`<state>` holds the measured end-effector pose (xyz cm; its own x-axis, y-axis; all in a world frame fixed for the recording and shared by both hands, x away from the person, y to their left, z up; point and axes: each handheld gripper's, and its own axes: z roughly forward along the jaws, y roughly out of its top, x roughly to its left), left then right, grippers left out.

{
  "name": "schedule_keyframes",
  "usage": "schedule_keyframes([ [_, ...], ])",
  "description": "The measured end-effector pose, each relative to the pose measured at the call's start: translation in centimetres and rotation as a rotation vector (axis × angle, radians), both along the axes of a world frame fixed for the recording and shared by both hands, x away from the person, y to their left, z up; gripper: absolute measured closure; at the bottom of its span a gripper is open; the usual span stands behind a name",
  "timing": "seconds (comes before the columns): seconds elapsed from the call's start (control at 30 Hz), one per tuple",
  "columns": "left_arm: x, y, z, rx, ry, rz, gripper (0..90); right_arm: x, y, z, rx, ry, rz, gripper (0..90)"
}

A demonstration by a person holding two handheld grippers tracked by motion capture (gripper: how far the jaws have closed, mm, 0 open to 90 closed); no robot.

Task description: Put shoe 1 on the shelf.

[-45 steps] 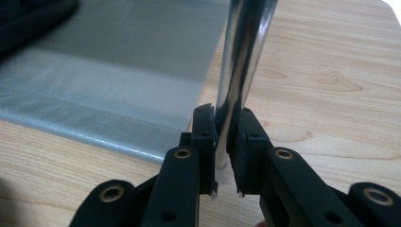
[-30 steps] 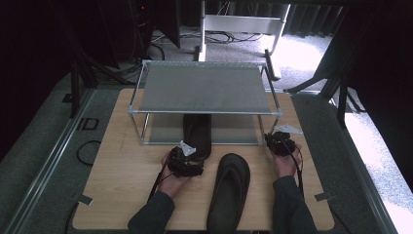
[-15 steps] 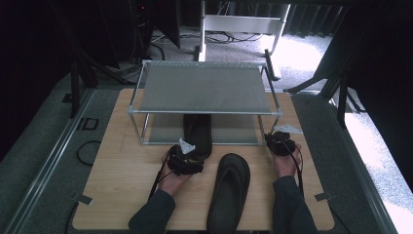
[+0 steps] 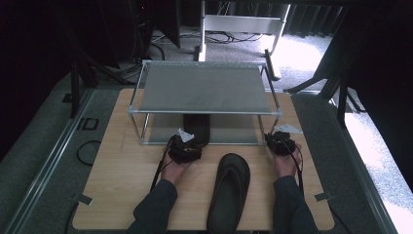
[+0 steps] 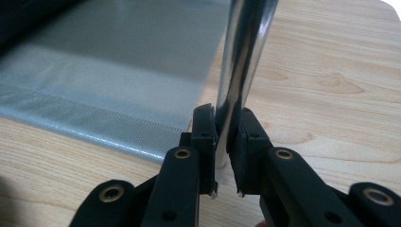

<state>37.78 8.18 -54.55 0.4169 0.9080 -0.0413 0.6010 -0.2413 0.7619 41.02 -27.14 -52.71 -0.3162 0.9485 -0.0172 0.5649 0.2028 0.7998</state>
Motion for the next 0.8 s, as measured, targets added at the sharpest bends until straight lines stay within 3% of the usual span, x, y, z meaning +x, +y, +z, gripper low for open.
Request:
schedule_keyframes([
  [0.23,0.8,0.3,-0.1,-0.011,-0.008,-0.015,35.0,0.0,0.0,0.0,-0.005,-0.001,0.000,81.1],
  [0.43,1.2,0.4,-0.1,-0.005,-0.014,0.018,35.2,0.0,0.1,0.0,-0.007,0.000,-0.001,81.1],
  [0.57,1.3,1.3,-0.6,0.000,0.020,-0.003,27.2,0.0,0.0,0.0,-0.007,0.000,0.003,80.9],
  [0.7,1.3,2.2,-0.9,-0.001,0.012,-0.001,23.5,0.0,0.0,0.1,-0.014,0.000,0.003,79.9],
  [0.73,1.4,2.5,-1.1,0.025,0.004,-0.002,22.4,-0.2,0.1,0.2,-0.021,-0.002,-0.012,68.2],
  [0.8,1.4,2.7,-1.4,0.065,-0.012,0.000,22.4,-0.7,0.1,0.5,-0.013,-0.005,-0.029,58.8],
])
